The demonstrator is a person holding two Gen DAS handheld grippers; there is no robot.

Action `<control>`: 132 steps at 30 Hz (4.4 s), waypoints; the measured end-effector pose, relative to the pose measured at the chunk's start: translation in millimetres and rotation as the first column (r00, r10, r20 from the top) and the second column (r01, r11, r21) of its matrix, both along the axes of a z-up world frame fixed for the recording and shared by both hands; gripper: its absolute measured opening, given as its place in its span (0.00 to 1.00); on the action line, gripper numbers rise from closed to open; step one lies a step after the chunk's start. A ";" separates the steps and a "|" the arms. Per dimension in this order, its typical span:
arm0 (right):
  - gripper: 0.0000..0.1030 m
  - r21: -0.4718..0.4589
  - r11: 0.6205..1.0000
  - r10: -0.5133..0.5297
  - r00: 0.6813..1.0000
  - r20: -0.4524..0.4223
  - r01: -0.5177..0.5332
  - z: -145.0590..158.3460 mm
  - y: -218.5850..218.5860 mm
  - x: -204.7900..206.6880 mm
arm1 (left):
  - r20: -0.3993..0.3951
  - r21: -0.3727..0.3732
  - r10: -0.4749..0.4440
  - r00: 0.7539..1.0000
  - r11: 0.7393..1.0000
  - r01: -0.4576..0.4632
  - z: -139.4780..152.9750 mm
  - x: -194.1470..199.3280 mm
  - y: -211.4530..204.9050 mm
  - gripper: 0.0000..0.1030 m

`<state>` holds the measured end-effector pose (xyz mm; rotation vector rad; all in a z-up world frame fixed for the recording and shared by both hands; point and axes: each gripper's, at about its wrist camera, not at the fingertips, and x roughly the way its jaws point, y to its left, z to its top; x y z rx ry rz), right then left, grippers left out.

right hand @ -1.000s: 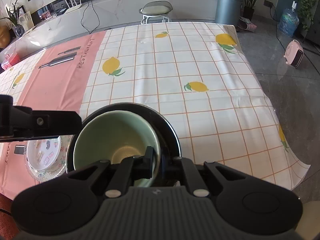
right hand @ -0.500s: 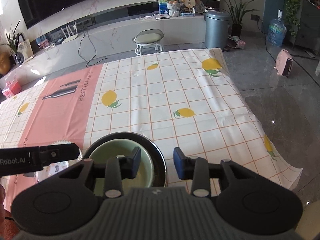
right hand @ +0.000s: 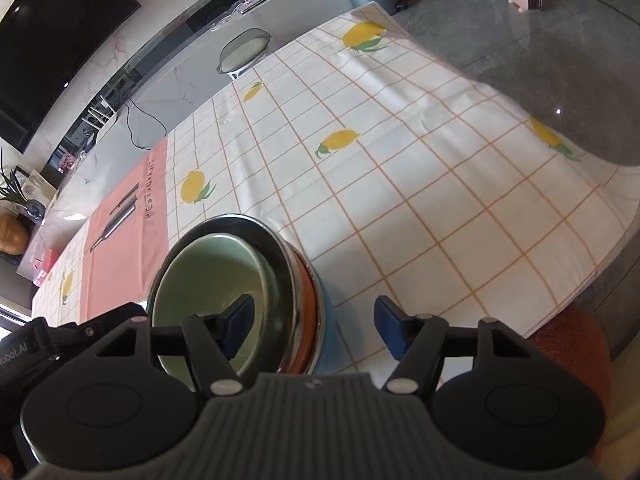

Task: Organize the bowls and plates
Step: 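Carry the bowl stack with both grippers onto the stacked plates, then open both grippers and lift away from the bowl stack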

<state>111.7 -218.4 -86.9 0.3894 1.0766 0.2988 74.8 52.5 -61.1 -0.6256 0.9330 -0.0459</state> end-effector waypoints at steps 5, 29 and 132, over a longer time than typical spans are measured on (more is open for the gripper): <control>0.65 0.093 0.995 -0.033 0.998 -0.061 0.038 -17.4 -3.0 1.9 | -0.036 -0.074 0.036 0.999 0.996 -0.039 -19.0 2.7 5.8 0.80; 0.56 0.299 0.951 -0.027 0.986 -0.166 0.077 -49.8 -16.9 17.2 | -0.116 -0.221 0.021 0.993 0.974 -0.046 -60.1 17.4 -0.4 0.56; 0.69 0.133 0.947 0.279 0.954 0.108 -0.292 45.1 125.5 -16.1 | 0.263 0.229 0.234 0.936 0.927 -0.296 78.9 -83.8 84.7 0.74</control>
